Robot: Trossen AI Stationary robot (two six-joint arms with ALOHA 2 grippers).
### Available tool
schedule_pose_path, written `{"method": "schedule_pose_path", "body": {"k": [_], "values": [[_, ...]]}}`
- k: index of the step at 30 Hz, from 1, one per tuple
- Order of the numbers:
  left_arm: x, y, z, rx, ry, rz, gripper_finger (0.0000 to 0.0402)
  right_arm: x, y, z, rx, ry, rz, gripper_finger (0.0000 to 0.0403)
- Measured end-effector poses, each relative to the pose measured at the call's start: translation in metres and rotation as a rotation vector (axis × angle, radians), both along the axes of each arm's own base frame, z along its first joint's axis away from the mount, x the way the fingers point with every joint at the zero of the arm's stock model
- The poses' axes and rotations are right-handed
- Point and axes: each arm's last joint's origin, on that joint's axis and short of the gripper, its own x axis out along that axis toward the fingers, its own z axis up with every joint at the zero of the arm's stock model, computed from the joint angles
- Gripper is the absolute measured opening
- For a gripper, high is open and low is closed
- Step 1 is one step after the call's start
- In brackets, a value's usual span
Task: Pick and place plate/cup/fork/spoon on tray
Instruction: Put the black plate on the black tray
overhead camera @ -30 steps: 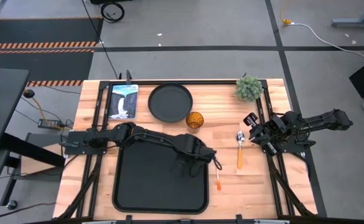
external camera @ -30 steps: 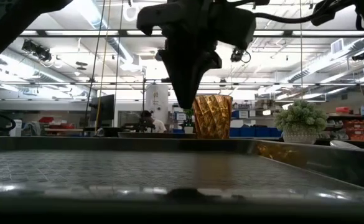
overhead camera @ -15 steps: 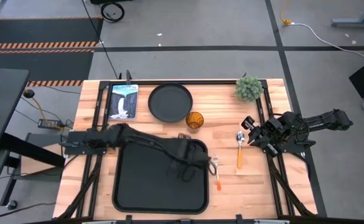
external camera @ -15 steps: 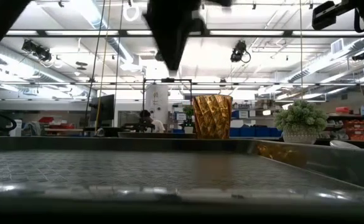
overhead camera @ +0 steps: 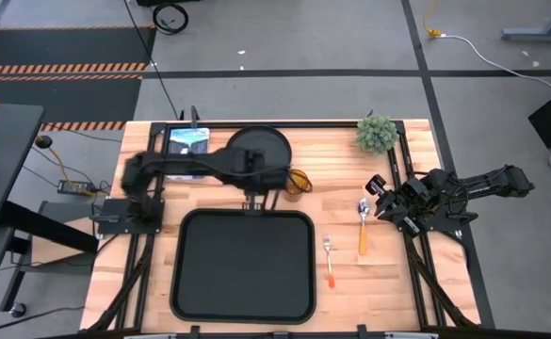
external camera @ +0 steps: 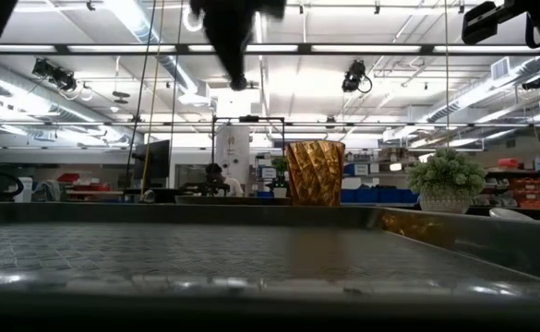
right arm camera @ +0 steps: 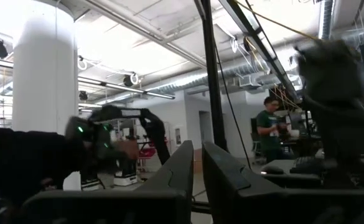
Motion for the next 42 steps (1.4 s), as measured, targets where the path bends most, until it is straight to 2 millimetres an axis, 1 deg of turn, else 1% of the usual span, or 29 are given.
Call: {"method": "schedule_pose_path", "body": {"k": [4,7,11,14,17,20,22,25,29,31,33,37,42], "values": [[-0.028,0.019,-0.042,-0.002,-0.049,0.044,0.0027,0.0,0.0,0.0,0.004,0.001,0.001,0.0041],[-0.051,0.036,-0.063,-0.01,-0.091,0.132,0.0027,0.0,0.0,0.0,0.011,0.002,-0.012,0.0041],[-0.079,0.064,-0.083,-0.049,-0.152,0.309,0.0028,0.0,0.0,0.0,0.004,-0.002,-0.017,0.0041],[-0.098,0.088,-0.096,-0.094,-0.221,0.485,0.0034,0.0,-0.001,0.0,0.0,-0.008,-0.035,0.0041],[-0.114,0.116,-0.109,-0.165,-0.295,0.67,0.0054,0.001,-0.001,0.0,0.001,-0.009,-0.053,0.0041],[-0.129,0.14,-0.122,-0.206,-0.364,0.852,0.0089,0.001,-0.001,0.0,-0.003,-0.011,-0.055,0.0041],[-0.134,0.152,-0.128,-0.21,-0.405,0.93,0.0117,0.001,-0.001,0.0,-0.003,-0.011,-0.055,0.0041],[-0.141,0.163,-0.129,-0.207,-0.427,0.989,0.0162,0.001,-0.001,0.0,-0.002,-0.006,-0.054,0.0041],[-0.139,0.169,-0.134,-0.224,-0.448,1.034,0.0217,0.001,-0.001,0.0,-0.008,-0.01,-0.058,0.0041],[-0.137,0.169,-0.141,-0.231,-0.426,1.05,0.0235,0.001,-0.001,0.0,-0.012,-0.013,-0.06,0.0041],[-0.135,0.169,-0.151,-0.239,-0.39,1.065,0.0244,0.001,-0.001,0.0,-0.013,-0.013,-0.061,0.0041],[-0.132,0.172,-0.165,-0.239,-0.348,1.082,0.0244,0.001,-0.001,0.0,-0.013,-0.013,-0.061,0.0041],[-0.13,0.173,-0.172,-0.248,-0.336,1.094,0.0219,0.001,-0.001,0.0,-0.01,-0.011,-0.058,0.0041]]}}
